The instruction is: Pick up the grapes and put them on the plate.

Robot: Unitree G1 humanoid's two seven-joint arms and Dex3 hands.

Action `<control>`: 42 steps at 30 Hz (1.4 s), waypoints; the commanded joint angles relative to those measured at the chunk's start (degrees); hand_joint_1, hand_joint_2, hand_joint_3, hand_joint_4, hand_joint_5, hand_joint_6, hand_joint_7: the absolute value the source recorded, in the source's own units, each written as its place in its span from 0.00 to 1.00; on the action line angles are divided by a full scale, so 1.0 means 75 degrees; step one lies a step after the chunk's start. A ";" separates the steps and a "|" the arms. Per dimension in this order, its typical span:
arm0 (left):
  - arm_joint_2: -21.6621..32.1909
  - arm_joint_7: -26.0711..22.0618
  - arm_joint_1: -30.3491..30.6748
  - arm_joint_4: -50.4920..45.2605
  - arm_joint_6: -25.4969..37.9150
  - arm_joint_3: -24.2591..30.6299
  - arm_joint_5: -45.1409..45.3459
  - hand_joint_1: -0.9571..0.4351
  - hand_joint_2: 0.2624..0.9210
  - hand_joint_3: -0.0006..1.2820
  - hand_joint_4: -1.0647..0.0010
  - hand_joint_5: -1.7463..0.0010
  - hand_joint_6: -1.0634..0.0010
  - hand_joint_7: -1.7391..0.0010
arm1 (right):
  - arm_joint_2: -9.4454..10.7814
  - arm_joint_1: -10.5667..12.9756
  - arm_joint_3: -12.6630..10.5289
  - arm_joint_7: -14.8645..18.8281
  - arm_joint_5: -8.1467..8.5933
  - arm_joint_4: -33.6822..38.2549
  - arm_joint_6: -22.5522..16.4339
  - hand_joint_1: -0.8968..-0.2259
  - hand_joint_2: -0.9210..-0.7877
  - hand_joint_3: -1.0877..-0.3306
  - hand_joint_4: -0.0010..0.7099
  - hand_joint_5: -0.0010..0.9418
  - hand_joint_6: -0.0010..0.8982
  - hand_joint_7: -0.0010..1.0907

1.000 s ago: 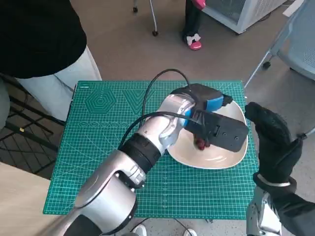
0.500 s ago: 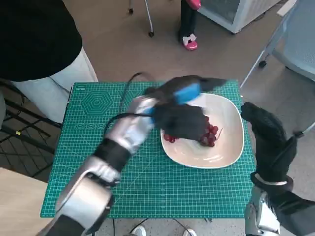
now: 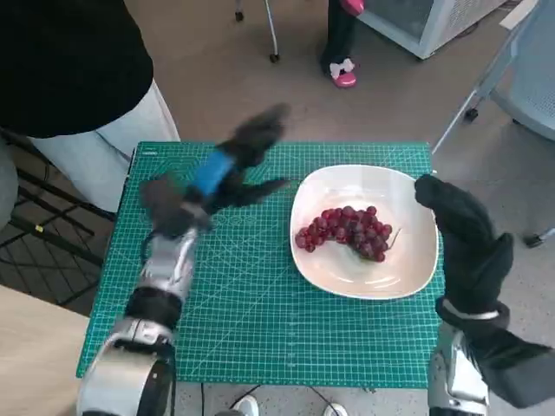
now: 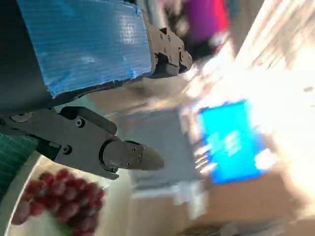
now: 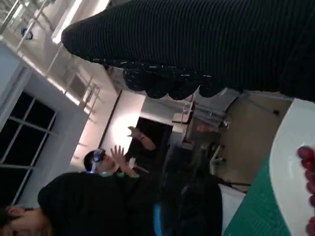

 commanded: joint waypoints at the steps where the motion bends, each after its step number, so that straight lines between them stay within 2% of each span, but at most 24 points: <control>1: 0.0042 -0.0490 0.0361 -0.0028 -0.0457 0.0332 -0.0413 0.31 1.00 0.24 0.86 1.00 0.78 0.99 | 0.0054 0.0015 0.0043 0.0015 -0.0015 0.0217 0.0151 0.38 0.00 0.34 0.59 0.00 0.20 0.11; 17: -0.0119 -0.1257 0.1416 -0.0961 -0.0301 0.0830 -0.1345 0.32 1.00 0.24 0.83 0.99 0.77 0.99 | 0.0025 -0.0288 0.0082 0.0443 0.0235 0.0593 0.0162 0.39 0.00 0.34 0.59 0.00 0.20 0.11; 42: -0.0457 -0.1729 0.2318 -0.2420 0.0398 0.0793 -0.1842 0.39 1.00 0.20 0.80 1.00 0.71 0.98 | 0.0003 -0.0429 0.0061 0.0671 0.0156 0.0746 0.0079 0.42 0.00 0.31 0.59 0.00 0.19 0.10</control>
